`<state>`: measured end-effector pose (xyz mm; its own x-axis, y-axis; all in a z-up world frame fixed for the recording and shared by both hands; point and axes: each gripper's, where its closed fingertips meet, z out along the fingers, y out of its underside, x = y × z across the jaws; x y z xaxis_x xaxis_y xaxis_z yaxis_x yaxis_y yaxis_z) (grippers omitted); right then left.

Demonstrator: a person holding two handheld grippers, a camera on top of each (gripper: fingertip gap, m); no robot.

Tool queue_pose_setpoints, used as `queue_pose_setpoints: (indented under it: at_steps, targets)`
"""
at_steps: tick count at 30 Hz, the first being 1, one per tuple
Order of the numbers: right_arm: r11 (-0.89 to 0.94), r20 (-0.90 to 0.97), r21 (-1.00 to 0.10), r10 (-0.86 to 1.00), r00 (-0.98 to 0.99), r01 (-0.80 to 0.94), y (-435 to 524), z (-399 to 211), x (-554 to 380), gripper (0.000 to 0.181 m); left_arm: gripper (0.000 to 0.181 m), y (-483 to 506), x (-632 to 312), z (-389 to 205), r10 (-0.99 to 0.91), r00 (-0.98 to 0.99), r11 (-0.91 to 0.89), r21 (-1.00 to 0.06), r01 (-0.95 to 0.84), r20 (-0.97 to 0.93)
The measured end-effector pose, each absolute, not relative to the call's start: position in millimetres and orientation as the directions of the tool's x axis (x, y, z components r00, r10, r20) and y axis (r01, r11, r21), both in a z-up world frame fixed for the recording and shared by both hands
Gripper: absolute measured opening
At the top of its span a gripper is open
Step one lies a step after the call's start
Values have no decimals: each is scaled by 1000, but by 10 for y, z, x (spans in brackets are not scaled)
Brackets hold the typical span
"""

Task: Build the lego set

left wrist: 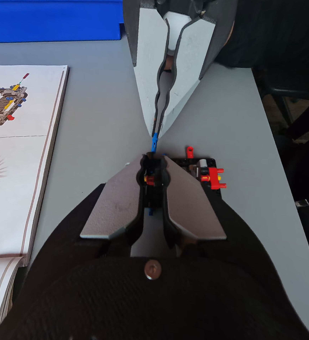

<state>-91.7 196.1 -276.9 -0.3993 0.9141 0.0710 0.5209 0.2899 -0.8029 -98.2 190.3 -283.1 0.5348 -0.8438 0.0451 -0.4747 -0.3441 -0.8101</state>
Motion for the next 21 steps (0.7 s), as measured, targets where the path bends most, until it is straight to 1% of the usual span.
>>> queue_pose_setpoints:
  at_steps: [6, 8, 21]
  targets:
    - [273, 64, -811, 920, -385, 517, 1981, -2737, -936, 0, 13, 1910, -1001, -2791, -840, 540, -347, -819, -457, 55]
    - [266, 55, -806, 923, -381, 528, 1986, -2755, -939, 0, 6, 1915, -1011, -2807, -837, 543, -354, -817, -455, 61]
    - [288, 70, -793, 918, -390, 537, 1967, -2764, -952, 0, 5, 1922, -1013, -2807, -836, 543, -362, -819, -444, 75]
